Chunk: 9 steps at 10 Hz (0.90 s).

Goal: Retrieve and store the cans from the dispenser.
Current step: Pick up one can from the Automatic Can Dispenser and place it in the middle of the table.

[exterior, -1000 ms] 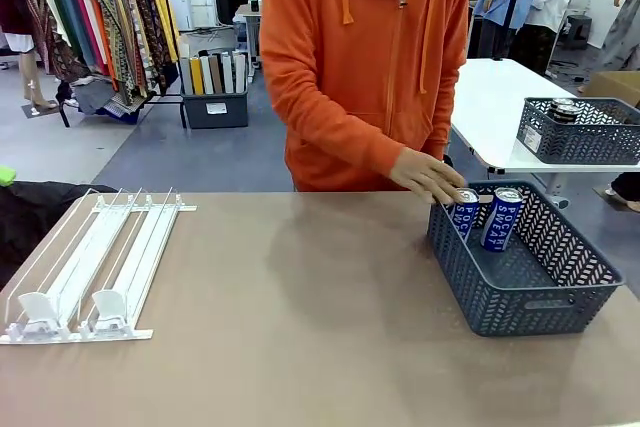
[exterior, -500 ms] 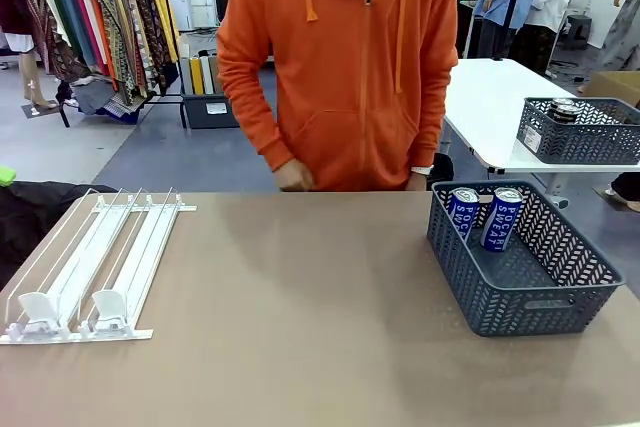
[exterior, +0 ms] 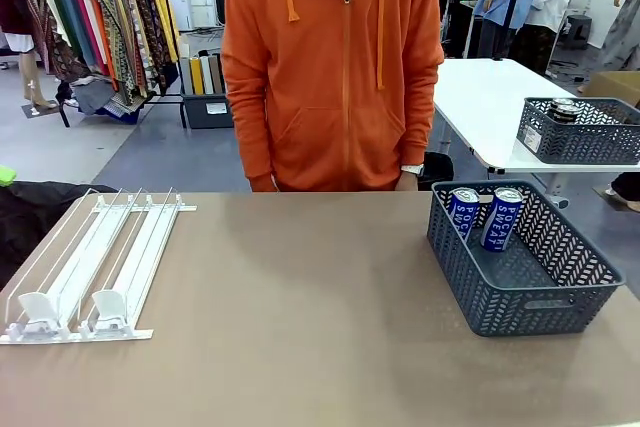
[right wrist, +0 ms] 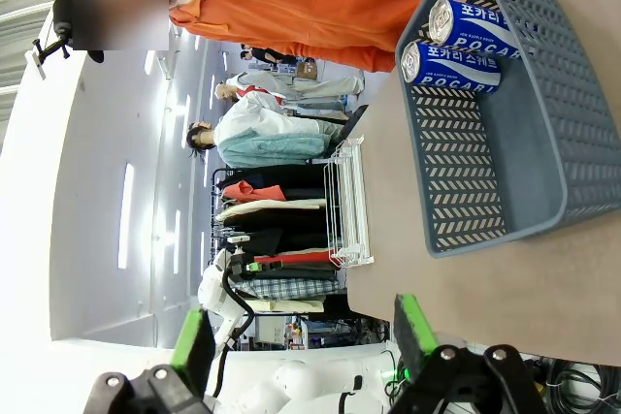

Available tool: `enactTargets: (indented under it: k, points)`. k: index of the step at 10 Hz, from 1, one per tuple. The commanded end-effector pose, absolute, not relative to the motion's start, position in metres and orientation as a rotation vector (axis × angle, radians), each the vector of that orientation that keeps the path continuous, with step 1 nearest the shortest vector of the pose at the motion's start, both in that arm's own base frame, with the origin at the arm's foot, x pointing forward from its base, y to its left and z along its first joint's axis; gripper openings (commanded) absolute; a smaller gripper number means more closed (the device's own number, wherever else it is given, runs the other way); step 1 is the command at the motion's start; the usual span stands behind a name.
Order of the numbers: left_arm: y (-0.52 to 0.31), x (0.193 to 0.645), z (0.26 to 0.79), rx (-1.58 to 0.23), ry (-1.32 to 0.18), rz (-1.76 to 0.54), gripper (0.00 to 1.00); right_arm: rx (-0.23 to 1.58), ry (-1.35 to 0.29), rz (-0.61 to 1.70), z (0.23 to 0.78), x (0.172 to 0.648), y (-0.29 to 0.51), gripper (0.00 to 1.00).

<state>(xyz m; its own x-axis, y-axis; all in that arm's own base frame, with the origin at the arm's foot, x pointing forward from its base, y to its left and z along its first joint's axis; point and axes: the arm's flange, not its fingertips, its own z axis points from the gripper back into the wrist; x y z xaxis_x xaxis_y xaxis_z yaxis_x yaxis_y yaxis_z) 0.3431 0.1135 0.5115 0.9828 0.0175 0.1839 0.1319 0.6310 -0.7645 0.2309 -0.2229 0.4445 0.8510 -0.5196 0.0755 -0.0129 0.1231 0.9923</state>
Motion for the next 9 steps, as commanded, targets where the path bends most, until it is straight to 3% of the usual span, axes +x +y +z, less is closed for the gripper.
enactTargets:
  k: [1, 9]
  points:
    - [0.1143, 0.3416, 0.5114, -0.904, -0.193, -0.084, 1.00, 1.431, -0.464, -0.399, 0.4505, 0.2328, -0.2221, 1.00]
    - [0.1143, 0.3416, 0.5114, -0.904, -0.193, -0.084, 1.00, 1.431, -0.464, -0.399, 0.4505, 0.2328, -0.2221, 1.00]
